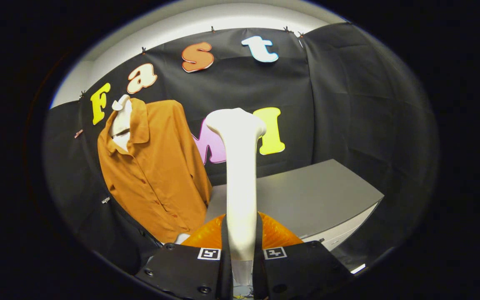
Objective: Iron the clothes twice with a garment steamer, once on the left side and once on the right side.
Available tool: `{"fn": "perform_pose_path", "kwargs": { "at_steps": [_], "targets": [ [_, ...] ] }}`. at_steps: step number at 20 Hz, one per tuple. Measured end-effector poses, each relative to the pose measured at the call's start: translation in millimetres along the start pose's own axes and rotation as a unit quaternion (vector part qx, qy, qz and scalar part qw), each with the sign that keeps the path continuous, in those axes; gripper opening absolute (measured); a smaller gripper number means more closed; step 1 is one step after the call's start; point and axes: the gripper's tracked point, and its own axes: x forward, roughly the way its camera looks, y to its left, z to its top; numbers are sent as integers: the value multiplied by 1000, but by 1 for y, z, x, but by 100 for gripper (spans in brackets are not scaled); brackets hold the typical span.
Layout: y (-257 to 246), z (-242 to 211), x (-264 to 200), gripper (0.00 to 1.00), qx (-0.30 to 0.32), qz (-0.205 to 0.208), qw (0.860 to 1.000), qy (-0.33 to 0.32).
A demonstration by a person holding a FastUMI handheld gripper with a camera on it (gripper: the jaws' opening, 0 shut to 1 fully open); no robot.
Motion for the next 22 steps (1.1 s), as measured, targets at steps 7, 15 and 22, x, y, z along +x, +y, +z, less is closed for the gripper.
{"fn": "perform_pose_path", "kwargs": {
  "at_steps": [7, 15, 22],
  "targets": [
    [70, 11, -27, 22, -35, 2, 998, -61],
    [142, -3, -18, 22, -49, 8, 995, -88],
    [186, -31, 20, 22, -75, 7, 993, -92]
  ]
}}
